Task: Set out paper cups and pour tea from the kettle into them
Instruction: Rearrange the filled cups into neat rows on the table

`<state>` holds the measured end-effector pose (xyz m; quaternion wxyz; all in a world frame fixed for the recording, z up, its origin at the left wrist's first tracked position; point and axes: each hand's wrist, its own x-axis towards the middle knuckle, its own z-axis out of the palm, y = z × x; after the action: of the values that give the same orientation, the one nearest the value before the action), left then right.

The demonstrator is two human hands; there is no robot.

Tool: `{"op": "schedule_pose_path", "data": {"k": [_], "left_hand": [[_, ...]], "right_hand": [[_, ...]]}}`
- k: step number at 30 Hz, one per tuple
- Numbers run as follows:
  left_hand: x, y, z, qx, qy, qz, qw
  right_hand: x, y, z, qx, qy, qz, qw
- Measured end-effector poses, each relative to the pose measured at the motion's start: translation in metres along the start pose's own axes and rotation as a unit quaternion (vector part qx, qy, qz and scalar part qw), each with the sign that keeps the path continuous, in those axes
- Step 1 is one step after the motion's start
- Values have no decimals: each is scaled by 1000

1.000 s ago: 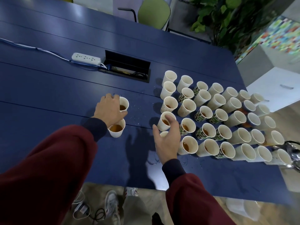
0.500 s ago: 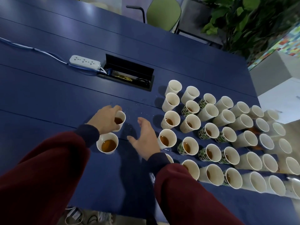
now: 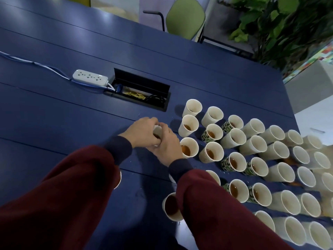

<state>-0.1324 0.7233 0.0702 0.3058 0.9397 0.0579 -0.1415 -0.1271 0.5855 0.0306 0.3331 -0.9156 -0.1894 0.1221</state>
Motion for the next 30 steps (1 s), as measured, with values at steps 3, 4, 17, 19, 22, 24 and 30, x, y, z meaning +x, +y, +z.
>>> {"op": "schedule_pose_path", "data": {"k": [3,4,17,19,22,24,30], "left_hand": [[6,-3,-9,-167,-57,-29,984],[7,-5,-11,-220,-57,-39,973],[16,-77,-9,15,-83,-149,985],[18,-83,-4,40,-122,-162,978],[20,-89,4,59,-147,-172,972],[22,-90,6,71,-144,-172,972],[25,-88,10,96,-167,-181,964]], "right_hand": [[12,10,-7,-25,-8,6,1000],[17,14,-8,-32,-7,6,999],[75,32,-18,-61,45,95,993],[76,32,-15,-58,45,100,992],[76,32,-13,-41,43,104,993],[75,32,-14,-32,38,104,993],[67,26,-19,-11,32,108,994]]}}
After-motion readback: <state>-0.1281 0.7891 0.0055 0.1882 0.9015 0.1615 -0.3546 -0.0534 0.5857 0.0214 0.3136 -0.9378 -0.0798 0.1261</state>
